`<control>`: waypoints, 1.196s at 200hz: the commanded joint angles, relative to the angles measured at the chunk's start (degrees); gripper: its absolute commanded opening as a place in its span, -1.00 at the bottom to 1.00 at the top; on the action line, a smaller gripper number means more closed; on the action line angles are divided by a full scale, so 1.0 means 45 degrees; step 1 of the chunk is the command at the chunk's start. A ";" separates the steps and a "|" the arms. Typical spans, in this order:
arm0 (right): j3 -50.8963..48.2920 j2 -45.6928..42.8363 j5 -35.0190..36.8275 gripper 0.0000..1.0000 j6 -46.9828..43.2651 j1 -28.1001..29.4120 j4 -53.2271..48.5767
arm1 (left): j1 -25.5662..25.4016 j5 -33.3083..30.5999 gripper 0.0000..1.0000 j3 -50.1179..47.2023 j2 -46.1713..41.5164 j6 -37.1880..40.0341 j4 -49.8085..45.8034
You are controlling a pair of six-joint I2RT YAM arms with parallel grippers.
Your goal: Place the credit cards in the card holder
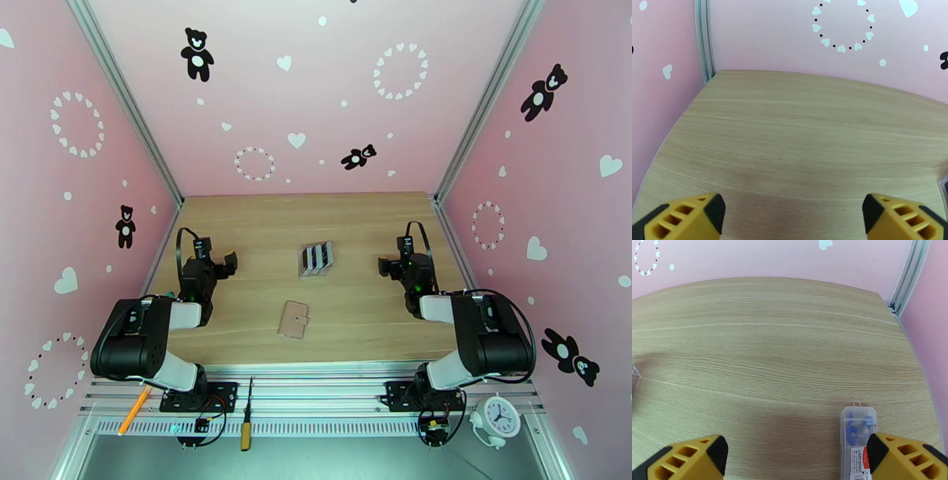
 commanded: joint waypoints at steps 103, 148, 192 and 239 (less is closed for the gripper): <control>-0.0003 0.0039 0.0025 0.98 0.0040 0.0055 0.0170 | -0.0065 -0.0157 0.96 0.0155 -0.0007 0.0108 -0.0176; -0.0003 0.0038 0.0024 0.98 0.0054 0.0057 0.0170 | -0.0023 -0.0075 0.96 0.0154 -0.0007 0.0075 -0.0191; -0.0003 0.0049 -0.0022 0.98 0.0054 0.0038 0.0170 | 0.0170 0.0213 0.96 0.0188 -0.0017 -0.0052 -0.0211; -0.0022 0.0023 -0.0015 0.98 0.0054 0.0039 0.0180 | 0.0169 0.0199 0.96 0.0154 -0.0009 -0.0030 -0.0196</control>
